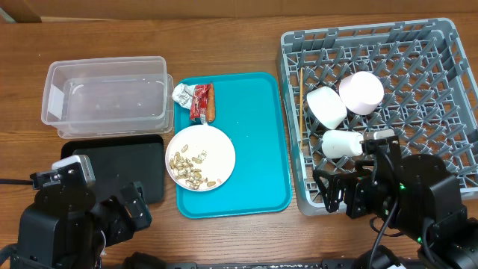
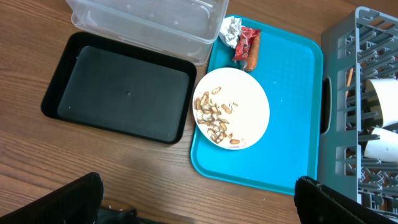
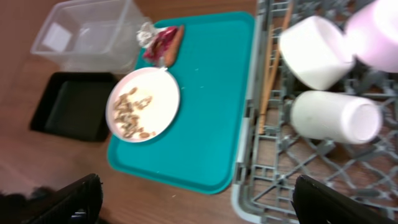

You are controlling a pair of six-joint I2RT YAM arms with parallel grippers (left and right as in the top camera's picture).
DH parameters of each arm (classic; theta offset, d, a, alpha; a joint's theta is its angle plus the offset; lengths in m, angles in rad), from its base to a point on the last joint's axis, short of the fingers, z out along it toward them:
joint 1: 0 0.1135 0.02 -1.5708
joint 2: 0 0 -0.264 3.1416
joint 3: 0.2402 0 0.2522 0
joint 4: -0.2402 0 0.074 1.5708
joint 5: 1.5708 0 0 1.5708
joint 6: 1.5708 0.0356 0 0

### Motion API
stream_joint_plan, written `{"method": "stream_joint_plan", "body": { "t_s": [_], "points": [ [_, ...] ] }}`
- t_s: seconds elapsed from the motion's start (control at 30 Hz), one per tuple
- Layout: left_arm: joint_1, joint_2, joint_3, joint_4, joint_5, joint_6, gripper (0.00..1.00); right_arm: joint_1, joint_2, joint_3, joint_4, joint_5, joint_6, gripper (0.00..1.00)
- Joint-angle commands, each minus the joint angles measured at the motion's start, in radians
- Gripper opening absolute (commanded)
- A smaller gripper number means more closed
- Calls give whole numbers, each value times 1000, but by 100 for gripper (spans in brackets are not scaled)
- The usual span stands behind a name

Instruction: Sort waste into correct bins and load items into the dishwasher

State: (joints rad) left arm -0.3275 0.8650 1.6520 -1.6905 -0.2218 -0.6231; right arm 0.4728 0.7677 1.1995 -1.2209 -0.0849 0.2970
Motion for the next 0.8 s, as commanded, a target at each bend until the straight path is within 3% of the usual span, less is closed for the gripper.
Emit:
{"method": "stream_joint_plan", "body": {
  "t_s": [0.0,0.2,0.4,0.63,0.77],
  "points": [
    [2,-2,10,2,-21,-12,100,2,-11,14,10,114,-27,100],
    [2,-2,10,2,-21,-12,100,-20,-90,9,132,114,-205,100],
    [2,-2,10,2,-21,-12,100,-188,-256,-74,266,113,-268,100],
    [2,-2,10,2,-21,-12,100,-347,-452,-317,310,39,-268,100],
    [2,-2,10,2,-21,-12,100,-382,-568,-528,444,-64,-267,100]
  ]
}}
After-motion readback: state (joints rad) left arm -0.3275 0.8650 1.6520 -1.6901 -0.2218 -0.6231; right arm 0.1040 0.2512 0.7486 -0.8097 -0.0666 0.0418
